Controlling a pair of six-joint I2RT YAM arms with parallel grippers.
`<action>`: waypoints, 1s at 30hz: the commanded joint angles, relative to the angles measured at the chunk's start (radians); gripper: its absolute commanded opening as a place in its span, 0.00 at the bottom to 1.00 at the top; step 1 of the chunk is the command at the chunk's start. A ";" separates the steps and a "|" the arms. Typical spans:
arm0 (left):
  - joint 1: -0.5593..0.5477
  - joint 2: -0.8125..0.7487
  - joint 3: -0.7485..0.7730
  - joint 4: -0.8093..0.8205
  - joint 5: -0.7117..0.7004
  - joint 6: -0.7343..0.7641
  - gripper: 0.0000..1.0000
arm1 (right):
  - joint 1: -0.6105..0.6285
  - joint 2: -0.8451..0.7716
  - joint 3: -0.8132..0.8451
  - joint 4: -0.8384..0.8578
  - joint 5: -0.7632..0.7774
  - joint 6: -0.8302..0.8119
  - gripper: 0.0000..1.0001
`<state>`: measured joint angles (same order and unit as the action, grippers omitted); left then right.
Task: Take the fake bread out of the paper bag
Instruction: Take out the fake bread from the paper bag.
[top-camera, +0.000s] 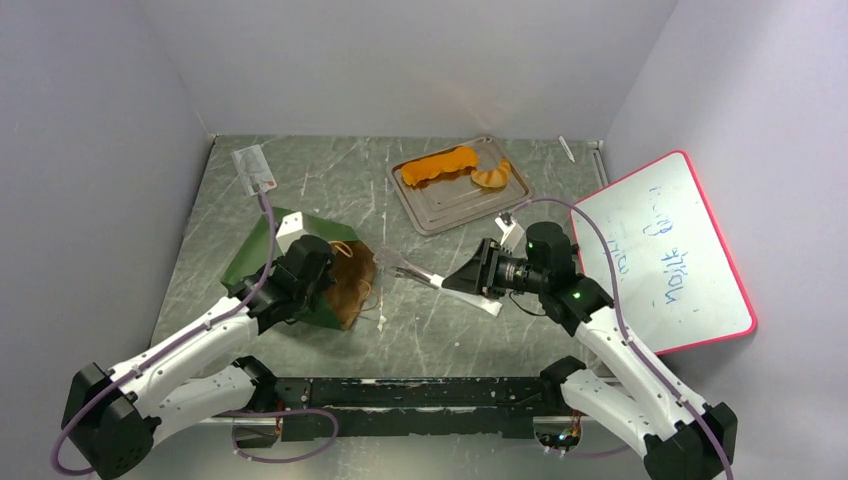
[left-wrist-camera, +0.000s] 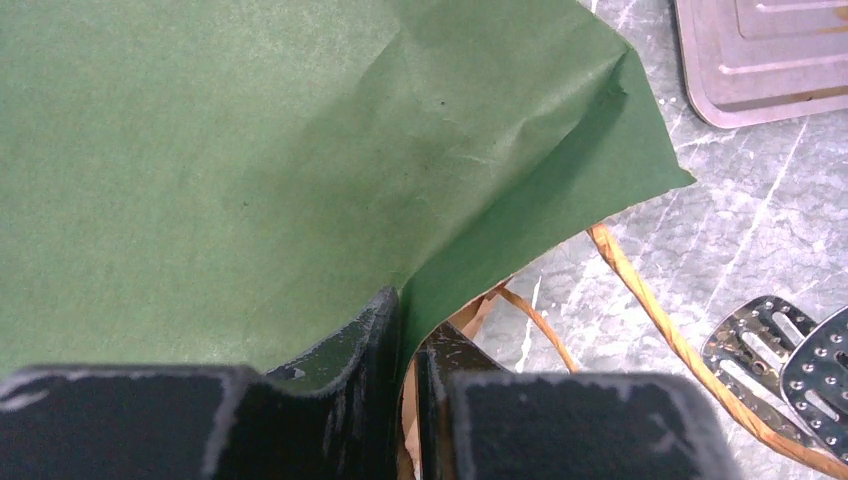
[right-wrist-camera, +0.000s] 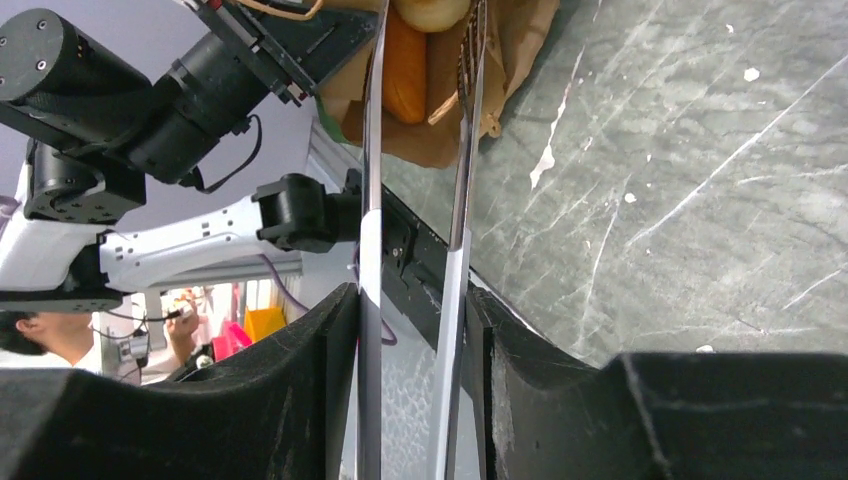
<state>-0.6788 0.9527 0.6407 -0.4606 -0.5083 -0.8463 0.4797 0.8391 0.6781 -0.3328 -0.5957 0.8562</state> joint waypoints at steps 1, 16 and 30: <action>-0.020 -0.020 0.016 -0.053 -0.051 -0.061 0.07 | 0.029 -0.029 -0.021 0.013 -0.050 -0.001 0.40; -0.124 0.016 0.053 -0.154 -0.141 -0.179 0.07 | 0.232 0.015 -0.096 0.160 0.006 0.084 0.38; -0.131 -0.036 0.052 -0.156 -0.143 -0.166 0.07 | 0.310 0.206 -0.093 0.361 0.086 0.191 0.38</action>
<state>-0.8021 0.9512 0.6647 -0.6003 -0.6254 -1.0039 0.7834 1.0130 0.5735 -0.0834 -0.5282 1.0088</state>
